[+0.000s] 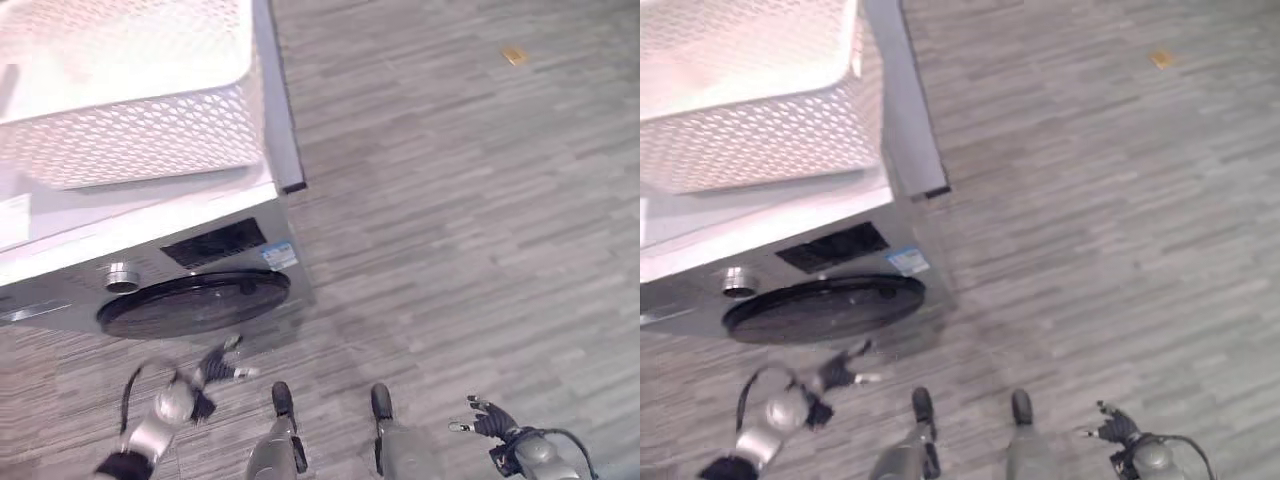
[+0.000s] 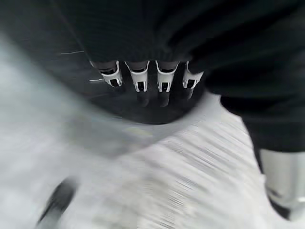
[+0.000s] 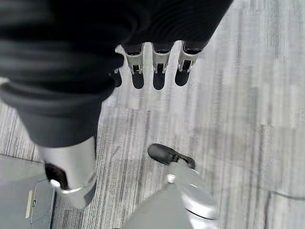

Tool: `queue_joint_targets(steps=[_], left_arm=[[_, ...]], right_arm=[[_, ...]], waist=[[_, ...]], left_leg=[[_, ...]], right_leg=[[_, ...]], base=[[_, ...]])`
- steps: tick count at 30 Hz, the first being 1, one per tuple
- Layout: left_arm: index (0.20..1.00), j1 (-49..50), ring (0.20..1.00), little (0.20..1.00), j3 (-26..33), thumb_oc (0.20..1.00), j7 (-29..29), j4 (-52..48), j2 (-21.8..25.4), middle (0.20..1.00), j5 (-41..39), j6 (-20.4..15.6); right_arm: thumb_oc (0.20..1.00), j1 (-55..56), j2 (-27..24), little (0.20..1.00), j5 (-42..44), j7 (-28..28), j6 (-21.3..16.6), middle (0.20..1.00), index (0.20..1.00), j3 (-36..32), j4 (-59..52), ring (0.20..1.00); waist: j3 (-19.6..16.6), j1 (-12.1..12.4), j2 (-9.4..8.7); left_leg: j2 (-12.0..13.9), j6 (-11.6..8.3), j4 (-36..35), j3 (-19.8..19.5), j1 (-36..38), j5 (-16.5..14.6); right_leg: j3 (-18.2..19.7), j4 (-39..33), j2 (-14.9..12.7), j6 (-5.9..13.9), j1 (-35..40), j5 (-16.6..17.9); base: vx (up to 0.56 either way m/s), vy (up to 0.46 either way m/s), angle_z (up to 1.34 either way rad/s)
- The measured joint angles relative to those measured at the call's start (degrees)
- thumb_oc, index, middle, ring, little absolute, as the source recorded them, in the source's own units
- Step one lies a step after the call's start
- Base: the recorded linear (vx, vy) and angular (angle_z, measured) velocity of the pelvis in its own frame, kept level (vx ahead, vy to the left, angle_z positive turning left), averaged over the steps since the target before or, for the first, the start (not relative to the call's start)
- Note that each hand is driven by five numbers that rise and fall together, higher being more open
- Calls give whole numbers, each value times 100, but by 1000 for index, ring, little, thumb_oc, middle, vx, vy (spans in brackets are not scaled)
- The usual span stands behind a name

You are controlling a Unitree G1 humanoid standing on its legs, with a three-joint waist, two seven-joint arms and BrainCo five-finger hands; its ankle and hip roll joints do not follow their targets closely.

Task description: Grab the laundry basket,head to the washer,open it,put in the laundry and shut it.

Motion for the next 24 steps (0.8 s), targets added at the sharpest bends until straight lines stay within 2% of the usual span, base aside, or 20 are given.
queue_joint_targets(steps=[2,4,5,7,9,11,14,24], left_arm=[[1000,327,1000,1000,46,1000,2,300,-179,1000,-218,-58],[1000,486,1000,1000,463,1000,51,854,-602,1000,-463,-182],[1000,705,1000,1000,886,1000,72,1285,-927,1000,-745,-293],[1000,692,1000,1000,1164,1000,85,2007,-1123,1000,-983,-368],[1000,726,1000,1000,1209,1000,89,2295,-1204,1000,-1126,-360],[1000,838,1000,1000,1208,1000,110,2345,-1250,1000,-1131,-468],[1000,581,1000,1000,1348,1000,218,2970,-1288,1000,-1297,-589],[1000,567,1000,1000,1359,1000,308,2947,-1474,1000,-1283,-599]], right_arm=[[1000,12,139,1000,2,-26,-55,1000,1000,-20,32,1000],[1000,8,422,1000,11,-112,-128,1000,1000,-266,174,1000],[1000,49,756,1000,17,-161,-166,1000,1000,-336,357,1000],[1000,82,1010,1000,21,-172,-220,1000,1000,-333,535,1000],[1000,114,1103,1000,27,-242,-247,1000,1000,-331,635,1000],[1000,153,1149,1000,140,-301,-291,1000,1000,-330,764,1000],[1000,186,1227,1000,191,-375,-285,1000,1000,-303,1175,1000],[1000,524,1209,1000,124,-388,-218,1000,1000,-151,1462,1000]], waist=[[-60,130,-32],[-209,232,-90],[-445,344,-246],[-683,490,-408],[-868,579,-447],[-1098,608,-493],[-1356,624,-487],[-1424,613,-310]], left_leg=[[-36,0,0,-140,28,-1],[-79,-1,0,-290,43,-1],[-109,-2,0,-448,84,-1],[-125,-33,-1,-519,160,-24],[-100,-176,-1,-543,232,-130],[-173,-177,-2,-617,244,-148],[-218,-164,-5,-715,243,-188],[-282,-144,-5,-773,335,-188]], right_leg=[[-126,-98,-18,0,161,-5],[-286,-224,-34,-3,326,1],[-450,-279,-39,7,483,-35],[-562,-305,-42,-16,611,-104],[-581,-328,-21,-5,695,-134],[-684,-326,-64,65,776,-179],[-748,-328,-95,81,820,-181],[-854,-329,-150,98,963,-187]], base=[[38,-53,43],[41,-63,50],[40,-35,55],[20,-9,38],[16,-26,13],[10,-17,20],[23,17,15],[9,6,4]])
